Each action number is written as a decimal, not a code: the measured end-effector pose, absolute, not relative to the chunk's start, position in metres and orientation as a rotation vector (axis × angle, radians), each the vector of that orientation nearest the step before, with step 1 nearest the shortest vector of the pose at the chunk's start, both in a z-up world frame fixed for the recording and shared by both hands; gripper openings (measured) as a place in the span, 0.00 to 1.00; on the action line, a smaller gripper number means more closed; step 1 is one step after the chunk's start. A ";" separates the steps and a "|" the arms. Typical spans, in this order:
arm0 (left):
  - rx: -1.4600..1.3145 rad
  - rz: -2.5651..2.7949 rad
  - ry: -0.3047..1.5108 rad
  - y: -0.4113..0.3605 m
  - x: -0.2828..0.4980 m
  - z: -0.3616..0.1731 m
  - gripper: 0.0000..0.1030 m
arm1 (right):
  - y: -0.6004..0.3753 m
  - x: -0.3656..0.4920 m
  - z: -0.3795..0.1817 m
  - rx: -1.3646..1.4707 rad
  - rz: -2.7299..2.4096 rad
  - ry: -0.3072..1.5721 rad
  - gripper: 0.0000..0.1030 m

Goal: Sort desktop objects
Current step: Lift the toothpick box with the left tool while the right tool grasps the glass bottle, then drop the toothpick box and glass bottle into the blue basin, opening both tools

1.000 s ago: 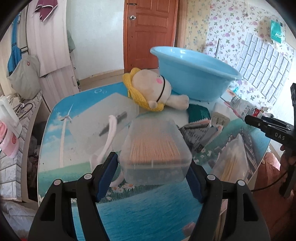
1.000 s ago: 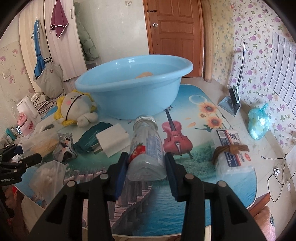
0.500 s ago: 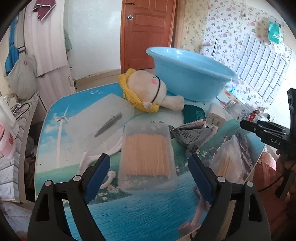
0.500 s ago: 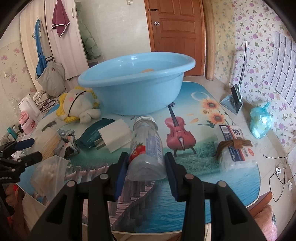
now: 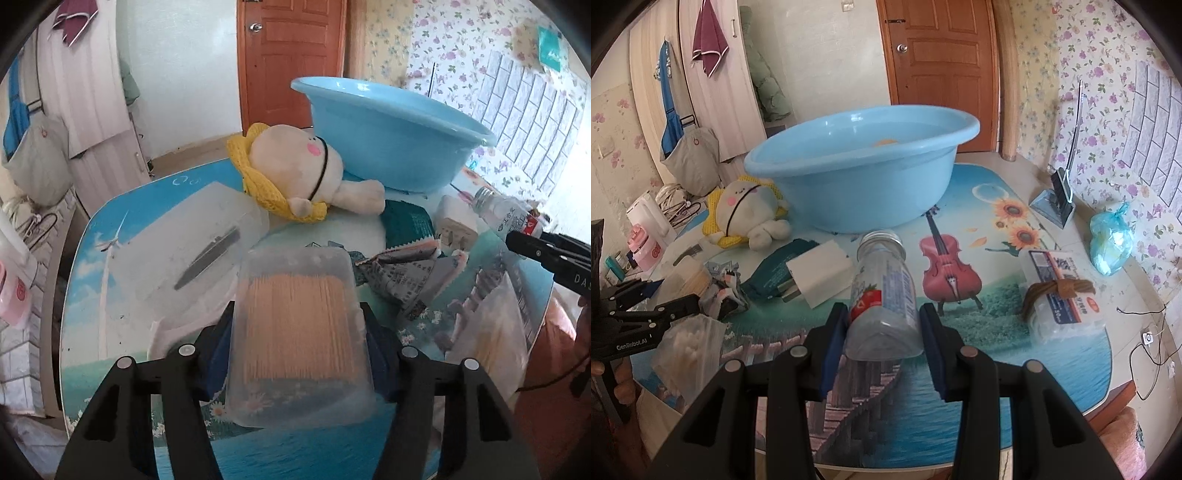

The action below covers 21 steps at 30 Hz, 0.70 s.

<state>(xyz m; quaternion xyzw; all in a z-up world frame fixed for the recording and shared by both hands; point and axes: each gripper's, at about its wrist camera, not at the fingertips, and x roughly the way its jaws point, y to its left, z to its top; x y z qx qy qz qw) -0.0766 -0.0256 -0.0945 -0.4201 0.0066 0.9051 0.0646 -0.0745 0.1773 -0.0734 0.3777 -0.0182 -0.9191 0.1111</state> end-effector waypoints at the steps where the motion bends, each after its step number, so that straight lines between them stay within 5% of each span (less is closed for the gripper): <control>1: -1.255 2.739 0.012 -0.027 -0.075 -0.093 0.59 | 0.178 -0.074 -0.072 1.103 -2.703 -0.057 0.38; 21: -1.078 2.792 -0.071 -0.026 -0.069 -0.021 0.59 | 0.198 -0.057 -0.015 0.902 -2.766 -0.152 0.38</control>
